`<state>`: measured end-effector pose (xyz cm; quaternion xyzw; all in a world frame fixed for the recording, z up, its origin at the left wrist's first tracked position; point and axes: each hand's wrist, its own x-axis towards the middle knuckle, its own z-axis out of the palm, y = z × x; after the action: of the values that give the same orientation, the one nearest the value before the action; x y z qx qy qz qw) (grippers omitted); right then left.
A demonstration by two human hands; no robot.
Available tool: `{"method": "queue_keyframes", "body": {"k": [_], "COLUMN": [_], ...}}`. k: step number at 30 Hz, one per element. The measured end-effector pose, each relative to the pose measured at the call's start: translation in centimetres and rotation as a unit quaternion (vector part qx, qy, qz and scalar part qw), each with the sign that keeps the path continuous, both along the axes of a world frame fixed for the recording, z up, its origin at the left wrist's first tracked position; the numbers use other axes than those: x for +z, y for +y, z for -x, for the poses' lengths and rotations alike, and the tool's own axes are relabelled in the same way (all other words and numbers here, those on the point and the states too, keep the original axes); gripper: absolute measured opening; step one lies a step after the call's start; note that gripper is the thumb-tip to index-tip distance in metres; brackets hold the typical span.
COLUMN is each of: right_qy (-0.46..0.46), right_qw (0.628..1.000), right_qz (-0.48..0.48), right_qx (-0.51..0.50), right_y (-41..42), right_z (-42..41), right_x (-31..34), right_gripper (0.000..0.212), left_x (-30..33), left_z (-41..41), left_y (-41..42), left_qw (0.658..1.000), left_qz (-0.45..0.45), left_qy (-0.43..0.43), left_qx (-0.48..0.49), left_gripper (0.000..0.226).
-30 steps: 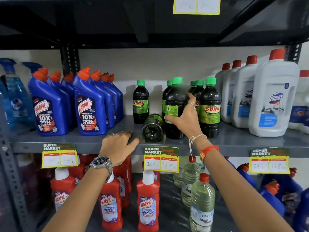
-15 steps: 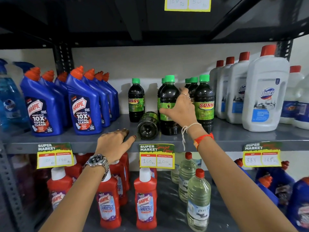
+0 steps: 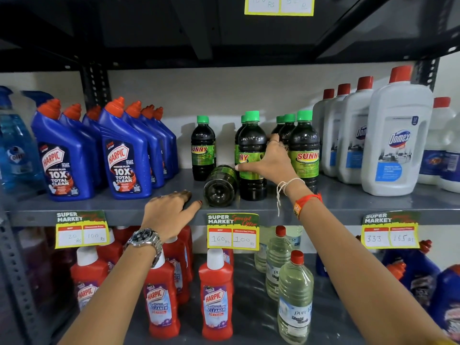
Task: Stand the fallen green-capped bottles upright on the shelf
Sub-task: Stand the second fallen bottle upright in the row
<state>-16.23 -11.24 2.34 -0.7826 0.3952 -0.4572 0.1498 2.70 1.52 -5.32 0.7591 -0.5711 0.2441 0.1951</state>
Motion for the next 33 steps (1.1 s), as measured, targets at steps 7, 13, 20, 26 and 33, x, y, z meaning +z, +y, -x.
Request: {"method": "queue_keyframes", "body": {"k": [7, 13, 20, 26, 33], "right_qy": [-0.037, -0.043, -0.047, -0.104, -0.074], "right_qw": [0.986, 0.988, 0.993, 0.982, 0.997], "right_qz": [-0.12, -0.118, -0.099, -0.14, -0.014], "right_qx": [0.106, 0.089, 0.051, 0.075, 0.014], "right_y": [-1.5, -1.6, -0.7, -0.7, 2.5], "right_z": [1.0, 1.0, 1.4, 1.3, 1.1], "right_x": [0.5, 0.0, -0.2, -0.3, -0.5], "right_gripper": [0.108, 0.106, 0.081, 0.073, 0.083], "left_x": [0.0, 0.2, 0.2, 0.2, 0.4], "left_z": [0.1, 0.3, 0.3, 0.3, 0.0], "left_y": [0.1, 0.3, 0.3, 0.3, 0.2], "left_qw": [1.0, 1.0, 1.0, 1.0, 0.997], "left_qz": [0.005, -0.004, -0.003, -0.022, -0.055], "left_qy": [-0.002, 0.006, 0.004, 0.015, 0.047], "left_qx": [0.003, 0.001, 0.002, 0.01, 0.005], "left_gripper": [0.085, 0.081, 0.083, 0.072, 0.074]}}
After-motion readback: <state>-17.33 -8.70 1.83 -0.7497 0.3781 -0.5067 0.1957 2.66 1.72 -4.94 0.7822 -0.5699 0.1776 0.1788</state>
